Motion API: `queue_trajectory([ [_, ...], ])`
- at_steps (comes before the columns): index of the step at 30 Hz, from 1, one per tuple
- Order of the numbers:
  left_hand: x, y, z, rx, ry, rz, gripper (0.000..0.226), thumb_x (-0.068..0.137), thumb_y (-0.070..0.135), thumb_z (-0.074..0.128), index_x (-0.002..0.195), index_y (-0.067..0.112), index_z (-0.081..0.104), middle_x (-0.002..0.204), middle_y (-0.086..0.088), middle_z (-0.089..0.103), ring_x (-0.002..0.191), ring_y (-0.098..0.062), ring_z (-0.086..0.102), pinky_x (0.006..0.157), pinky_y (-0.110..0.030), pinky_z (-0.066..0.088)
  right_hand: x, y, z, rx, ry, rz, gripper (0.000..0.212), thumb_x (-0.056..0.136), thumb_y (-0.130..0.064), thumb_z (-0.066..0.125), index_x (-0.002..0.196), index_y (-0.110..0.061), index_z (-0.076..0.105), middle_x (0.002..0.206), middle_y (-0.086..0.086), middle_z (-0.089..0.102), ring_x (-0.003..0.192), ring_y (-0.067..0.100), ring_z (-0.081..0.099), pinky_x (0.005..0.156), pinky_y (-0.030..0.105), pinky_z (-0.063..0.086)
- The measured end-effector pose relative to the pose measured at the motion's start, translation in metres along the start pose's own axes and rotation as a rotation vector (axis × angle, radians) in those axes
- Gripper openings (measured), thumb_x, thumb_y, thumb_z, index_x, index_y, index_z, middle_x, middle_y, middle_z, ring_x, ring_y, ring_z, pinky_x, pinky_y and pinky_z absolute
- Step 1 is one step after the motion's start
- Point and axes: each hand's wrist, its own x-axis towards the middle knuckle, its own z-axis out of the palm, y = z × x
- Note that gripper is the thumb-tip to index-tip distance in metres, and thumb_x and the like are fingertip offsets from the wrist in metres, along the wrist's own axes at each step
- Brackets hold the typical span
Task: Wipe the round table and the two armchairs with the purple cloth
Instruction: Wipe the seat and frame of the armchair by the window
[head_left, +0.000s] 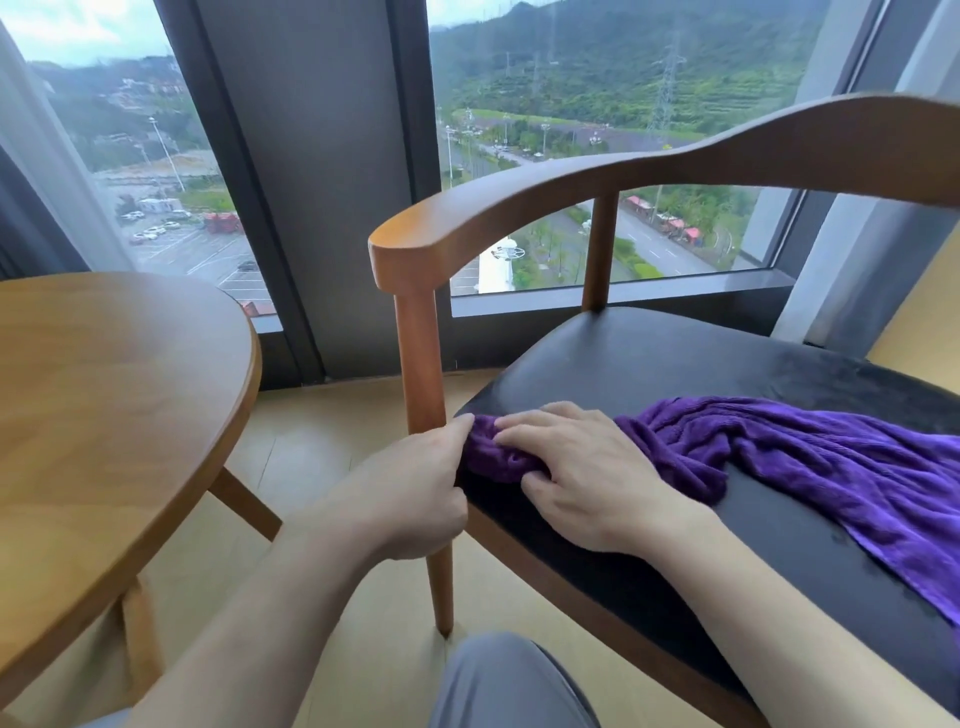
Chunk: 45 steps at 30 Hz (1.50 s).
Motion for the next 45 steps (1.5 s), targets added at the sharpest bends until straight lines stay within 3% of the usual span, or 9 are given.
queue_trajectory([
  [3, 0.000, -0.001, 0.000, 0.004, -0.022, -0.026, 0.045, 0.089, 0.016, 0.051, 0.132, 0.028, 0.039, 0.132, 0.003, 0.057, 0.116, -0.023, 0.059, 0.092, -0.039, 0.055, -0.039, -0.009, -0.006, -0.043, 0.037, 0.026, 0.050, 0.076, -0.026, 0.042, 0.117, -0.035, 0.070, 0.132, -0.029, 0.060, 0.124, 0.003, 0.046, 0.101, 0.032, 0.036],
  [8, -0.002, 0.009, 0.012, 0.105, -0.039, 0.032, 0.068, 0.089, 0.027, 0.052, 0.151, 0.029, 0.024, 0.161, 0.010, 0.019, 0.147, -0.018, 0.026, 0.109, -0.034, 0.043, -0.068, 0.000, -0.005, 0.086, 0.318, 0.231, 0.034, 0.061, -0.019, 0.044, 0.078, -0.029, 0.072, 0.092, -0.024, 0.072, 0.094, 0.008, 0.060, 0.084, 0.036, 0.044],
  [15, 0.002, 0.019, 0.022, 0.142, -0.033, 0.065, 0.067, 0.092, 0.030, 0.051, 0.152, 0.024, 0.021, 0.157, 0.002, 0.022, 0.144, -0.015, 0.021, 0.113, -0.033, 0.034, -0.029, -0.004, -0.001, -0.135, 0.169, 0.320, 0.049, 0.087, -0.039, 0.039, 0.134, -0.035, 0.051, 0.139, -0.013, 0.053, 0.123, 0.019, 0.048, 0.102, 0.039, 0.037],
  [21, 0.004, 0.019, 0.032, 0.151, -0.024, 0.055, 0.075, 0.098, 0.038, 0.043, 0.159, 0.021, 0.003, 0.166, -0.001, 0.000, 0.151, -0.015, 0.001, 0.120, -0.030, 0.015, -0.105, -0.017, 0.004, -0.095, 0.301, 0.228, 0.025, 0.066, -0.030, 0.047, 0.084, -0.030, 0.064, 0.105, -0.018, 0.062, 0.098, 0.020, 0.058, 0.087, 0.037, 0.038],
  [25, 0.006, 0.019, 0.030, 0.119, 0.010, 0.042, 0.061, 0.096, 0.037, 0.042, 0.152, 0.022, 0.025, 0.155, -0.002, 0.027, 0.146, -0.021, 0.020, 0.116, -0.035, 0.029, -0.114, -0.011, -0.009, -0.031, 0.414, 0.276, 0.016, 0.068, -0.025, 0.046, 0.072, -0.027, 0.061, 0.088, -0.018, 0.061, 0.088, 0.019, 0.059, 0.080, 0.039, 0.041],
  [29, 0.013, 0.021, 0.015, 0.081, 0.065, 0.098, 0.033, 0.093, 0.022, 0.046, 0.124, 0.020, 0.055, 0.132, 0.005, 0.047, 0.126, -0.014, 0.041, 0.103, -0.035, 0.043, -0.088, -0.022, -0.016, 0.149, 0.452, 0.270, 0.036, 0.073, -0.028, 0.043, 0.100, -0.031, 0.067, 0.113, -0.018, 0.059, 0.105, 0.014, 0.053, 0.091, 0.036, 0.039],
  [32, 0.017, 0.015, 0.007, 0.063, 0.036, 0.121, 0.044, 0.089, 0.016, 0.051, 0.130, 0.031, 0.055, 0.137, 0.009, 0.049, 0.132, -0.011, 0.040, 0.105, -0.035, 0.042, -0.071, -0.039, 0.005, -0.003, 0.217, 0.079, 0.042, 0.081, -0.038, 0.051, 0.121, -0.029, 0.060, 0.136, -0.008, 0.053, 0.127, 0.022, 0.046, 0.107, 0.040, 0.034],
  [35, 0.018, 0.012, 0.007, 0.109, -0.051, 0.103, 0.064, 0.088, 0.011, 0.048, 0.147, 0.033, 0.039, 0.153, 0.008, 0.036, 0.143, -0.012, 0.031, 0.113, -0.030, 0.034, -0.071, -0.043, 0.026, -0.185, 0.116, 0.097, 0.045, 0.087, -0.065, 0.048, 0.107, -0.027, 0.062, 0.131, -0.003, 0.057, 0.126, 0.027, 0.047, 0.114, 0.049, 0.029],
  [45, 0.012, 0.014, 0.014, 0.107, -0.006, 0.117, 0.058, 0.090, 0.009, 0.049, 0.141, 0.034, 0.040, 0.138, 0.005, 0.042, 0.131, -0.019, 0.039, 0.104, -0.041, 0.045, -0.131, -0.009, 0.015, -0.208, 0.509, 0.217, 0.018, 0.075, -0.042, 0.065, 0.079, -0.024, 0.065, 0.113, -0.005, 0.064, 0.110, 0.027, 0.060, 0.106, 0.058, 0.037],
])
